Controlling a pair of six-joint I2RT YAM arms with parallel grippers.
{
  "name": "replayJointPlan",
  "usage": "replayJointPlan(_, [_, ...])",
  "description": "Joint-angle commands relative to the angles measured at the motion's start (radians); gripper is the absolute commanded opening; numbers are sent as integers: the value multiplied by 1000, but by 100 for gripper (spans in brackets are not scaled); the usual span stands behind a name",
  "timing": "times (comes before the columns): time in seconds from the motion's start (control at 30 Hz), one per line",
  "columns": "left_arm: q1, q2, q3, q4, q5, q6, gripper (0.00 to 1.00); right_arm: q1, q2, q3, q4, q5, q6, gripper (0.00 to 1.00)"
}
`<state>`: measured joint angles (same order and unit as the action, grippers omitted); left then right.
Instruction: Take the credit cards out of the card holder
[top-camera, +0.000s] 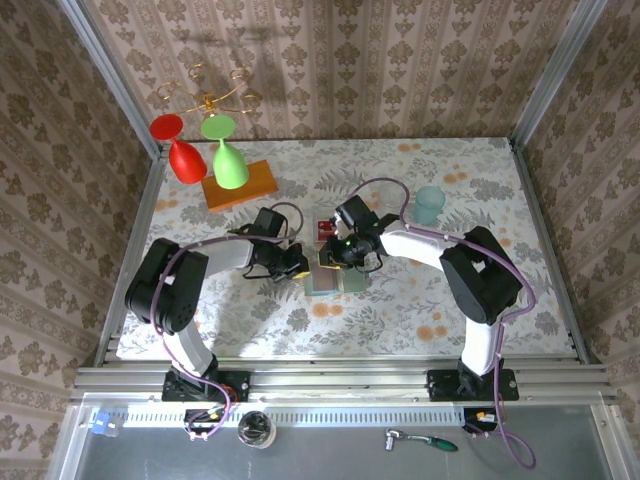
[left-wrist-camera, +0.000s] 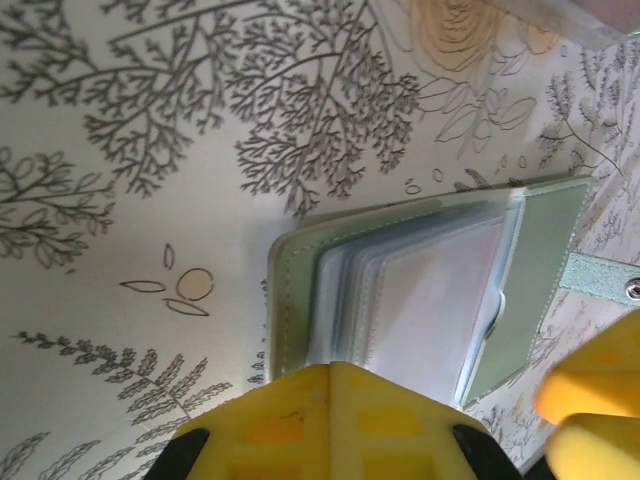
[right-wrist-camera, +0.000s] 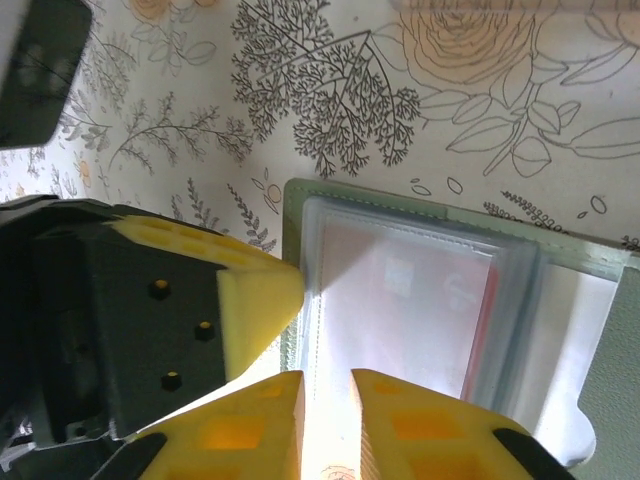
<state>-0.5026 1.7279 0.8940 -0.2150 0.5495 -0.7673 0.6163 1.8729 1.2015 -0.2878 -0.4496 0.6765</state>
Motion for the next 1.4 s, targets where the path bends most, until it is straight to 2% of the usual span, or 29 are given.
replayJointPlan(0.0, [6,24,40,-49,27,45,3,-2,17,-13,-24,-25,8,25])
replayJointPlan(0.3, [4,43,46,-86,-1,52,2,-2,23,-20,-42,-9,4,33])
replayJointPlan(0.53, [4,55,53,-91,-21,53,2,-3,34,-11,-60,-4,-5,35])
replayJointPlan(0.93, [4,54,55,-98,-39,54,2,-3,55,0,-58,-14,3,37])
replayJointPlan(1.1, [4,58,54,-97,-37,56,2,-4,63,-2,-43,-30,5,32])
replayJointPlan(1.37, [4,53,53,-102,-42,56,2,-3,77,9,-72,-22,3,32])
